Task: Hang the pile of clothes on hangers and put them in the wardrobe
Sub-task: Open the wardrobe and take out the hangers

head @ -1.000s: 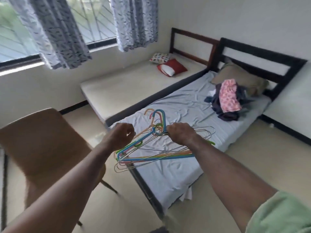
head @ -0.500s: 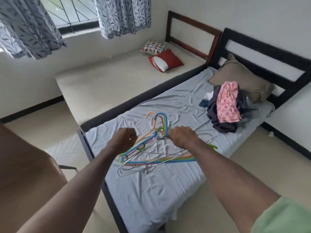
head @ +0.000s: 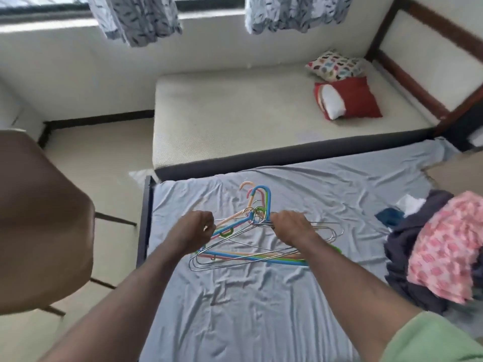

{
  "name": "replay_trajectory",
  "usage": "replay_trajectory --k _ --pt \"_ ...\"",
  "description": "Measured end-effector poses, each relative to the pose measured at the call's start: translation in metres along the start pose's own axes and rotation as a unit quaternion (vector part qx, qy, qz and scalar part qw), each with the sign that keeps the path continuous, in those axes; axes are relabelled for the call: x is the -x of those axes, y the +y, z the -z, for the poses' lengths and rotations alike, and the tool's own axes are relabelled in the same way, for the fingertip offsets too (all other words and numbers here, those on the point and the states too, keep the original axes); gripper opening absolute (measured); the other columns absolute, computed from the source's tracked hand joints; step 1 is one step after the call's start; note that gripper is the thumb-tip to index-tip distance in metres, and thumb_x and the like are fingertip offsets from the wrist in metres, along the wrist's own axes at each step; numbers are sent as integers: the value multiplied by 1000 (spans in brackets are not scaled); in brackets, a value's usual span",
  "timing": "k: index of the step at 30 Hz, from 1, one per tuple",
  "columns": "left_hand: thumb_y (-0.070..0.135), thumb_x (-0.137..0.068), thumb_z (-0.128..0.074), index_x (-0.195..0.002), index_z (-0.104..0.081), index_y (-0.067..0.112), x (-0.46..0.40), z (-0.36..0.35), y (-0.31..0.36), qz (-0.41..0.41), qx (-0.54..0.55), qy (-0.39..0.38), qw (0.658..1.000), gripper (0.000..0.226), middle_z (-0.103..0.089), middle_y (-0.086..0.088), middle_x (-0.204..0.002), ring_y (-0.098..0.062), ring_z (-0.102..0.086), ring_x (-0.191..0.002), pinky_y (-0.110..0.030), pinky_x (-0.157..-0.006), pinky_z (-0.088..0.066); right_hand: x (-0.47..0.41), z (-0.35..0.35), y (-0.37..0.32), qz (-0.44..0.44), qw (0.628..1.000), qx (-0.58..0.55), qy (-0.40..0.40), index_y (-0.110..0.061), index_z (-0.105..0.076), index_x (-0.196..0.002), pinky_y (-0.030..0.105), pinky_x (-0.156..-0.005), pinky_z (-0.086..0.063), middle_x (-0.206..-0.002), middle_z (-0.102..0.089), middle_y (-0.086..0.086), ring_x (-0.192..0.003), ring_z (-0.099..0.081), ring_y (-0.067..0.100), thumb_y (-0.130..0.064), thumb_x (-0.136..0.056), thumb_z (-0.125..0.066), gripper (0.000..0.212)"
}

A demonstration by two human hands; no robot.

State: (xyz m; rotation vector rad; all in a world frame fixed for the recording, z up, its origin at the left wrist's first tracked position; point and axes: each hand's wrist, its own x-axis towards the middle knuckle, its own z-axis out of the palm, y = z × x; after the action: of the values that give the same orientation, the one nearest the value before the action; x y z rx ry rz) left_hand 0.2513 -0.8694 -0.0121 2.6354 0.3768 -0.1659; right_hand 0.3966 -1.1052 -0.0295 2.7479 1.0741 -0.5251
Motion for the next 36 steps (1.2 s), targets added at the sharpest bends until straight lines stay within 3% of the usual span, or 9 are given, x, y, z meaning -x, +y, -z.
replay_trajectory --k 9,15,18,21,23,26,28,36 --pt "32 -84 -59 -82 -66 21 -57 -71 -20 135 45 -25 990 13 -69 3 -79 -26 -65 -78 -41 -72 -55 -135 -75 31 84 995 -8 -62 -17 -60 -123 39 -86 -48 -121 -67 11 -112 -64 33 -9 -99 -41 32" --pt "29 -89 -63 -86 -65 24 -86 -96 -35 166 50 -32 984 6 -69 2 -84 -25 -64 -82 -43 -76 -55 -210 -96 31 118 991 -15 -66 -19 -62 -118 37 -76 -43 -117 -67 10 -107 -65 33 -12 -99 -44 28" --pt "31 -87 -61 -82 -63 27 -92 -103 -41 181 66 -22 981 7 -68 6 -81 -22 -65 -80 -42 -75 -55 -245 -95 23 127 989 -31 -66 -18 -63 -120 38 -81 -46 -122 -66 11 -112 -63 34 -21 -102 -48 24" --pt "36 -84 -58 -79 -61 27 -98 -108 -46 188 64 -23 980 11 -68 8 -78 -21 -66 -80 -41 -75 -55 -276 -94 14 113 986 -65 -107 -17 -56 -130 44 -95 -45 -131 -62 10 -122 -58 33 -47 -97 -62 45" --pt "37 -83 -58 -76 -58 31 -100 -112 -48 197 68 -24 978 9 -67 10 -77 -20 -66 -81 -41 -76 -55 -286 -96 12 89 985 -77 -123 -16 -49 -136 50 -103 -40 -134 -58 7 -127 -55 31 -45 -91 -71 58" --pt "43 -79 -53 -80 -62 29 -101 -118 -48 216 84 -20 973 17 -67 9 -77 -19 -66 -79 -41 -75 -56 -283 -106 11 61 989 -117 -74 -15 -55 -131 43 -96 -47 -132 -60 11 -123 -59 34 -17 -96 -61 35" --pt "44 -79 -51 -82 -64 26 -101 -121 -44 217 90 -21 972 22 -67 9 -78 -20 -66 -79 -41 -74 -56 -271 -111 7 58 985 -152 -54 -17 -62 -124 39 -87 -51 -124 -64 14 -115 -63 36 -8 -94 -53 33" --pt "30 -87 -64 -80 -65 20 -120 -114 -1 173 89 4 981 12 -67 4 -76 -24 -65 -78 -44 -73 -55 -208 -101 26 71 966 -249 16 -17 -68 -95 42 -75 -53 -99 -70 14 -93 -65 41 -18 -91 -55 13"
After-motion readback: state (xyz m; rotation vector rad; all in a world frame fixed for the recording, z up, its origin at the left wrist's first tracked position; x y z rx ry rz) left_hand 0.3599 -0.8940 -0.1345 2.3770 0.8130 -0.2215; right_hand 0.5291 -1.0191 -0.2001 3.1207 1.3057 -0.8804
